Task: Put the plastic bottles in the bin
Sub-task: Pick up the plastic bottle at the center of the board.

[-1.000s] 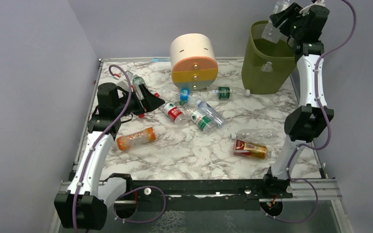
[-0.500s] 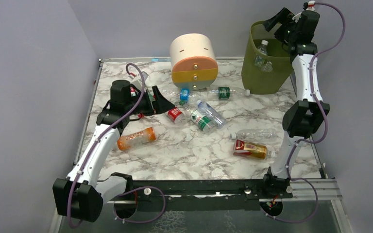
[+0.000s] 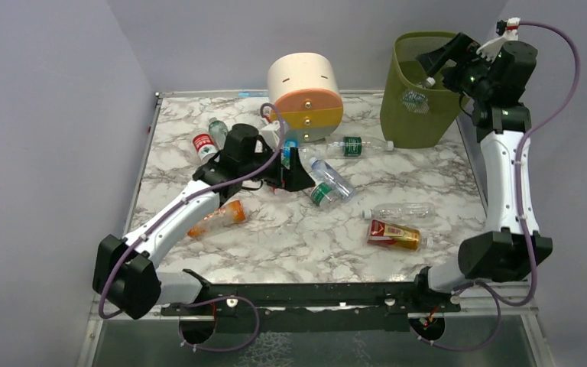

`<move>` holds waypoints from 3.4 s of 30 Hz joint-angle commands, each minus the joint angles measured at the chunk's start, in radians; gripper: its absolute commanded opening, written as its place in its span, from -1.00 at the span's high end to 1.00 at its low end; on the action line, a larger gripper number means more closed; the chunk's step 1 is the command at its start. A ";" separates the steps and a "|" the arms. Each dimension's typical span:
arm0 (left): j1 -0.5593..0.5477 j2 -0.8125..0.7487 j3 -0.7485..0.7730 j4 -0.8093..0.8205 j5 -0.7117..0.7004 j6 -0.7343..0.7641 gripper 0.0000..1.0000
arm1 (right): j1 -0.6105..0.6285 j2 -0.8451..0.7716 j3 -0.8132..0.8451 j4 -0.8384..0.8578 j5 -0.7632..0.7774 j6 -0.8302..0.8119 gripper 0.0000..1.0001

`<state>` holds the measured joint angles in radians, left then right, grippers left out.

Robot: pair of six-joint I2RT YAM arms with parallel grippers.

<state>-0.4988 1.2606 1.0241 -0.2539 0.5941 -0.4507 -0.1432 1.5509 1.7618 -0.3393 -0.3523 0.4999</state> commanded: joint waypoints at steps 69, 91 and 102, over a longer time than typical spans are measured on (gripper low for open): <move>-0.694 0.903 0.486 0.223 -0.365 0.627 -0.49 | -0.001 -0.531 -0.398 -0.098 -0.434 0.058 -0.99; -0.694 0.933 0.448 0.222 -0.365 0.638 -0.52 | -0.001 -0.530 -0.413 -0.088 -0.447 0.063 -0.99; -0.694 0.880 0.436 0.193 -0.365 0.607 -0.02 | -0.001 -0.540 -0.424 -0.078 -0.450 0.069 -0.99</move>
<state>-1.1870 2.1693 1.4639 0.0036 0.2409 0.1761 -0.1432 1.0344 1.3476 -0.4465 -0.7757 0.5610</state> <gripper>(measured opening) 0.712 0.995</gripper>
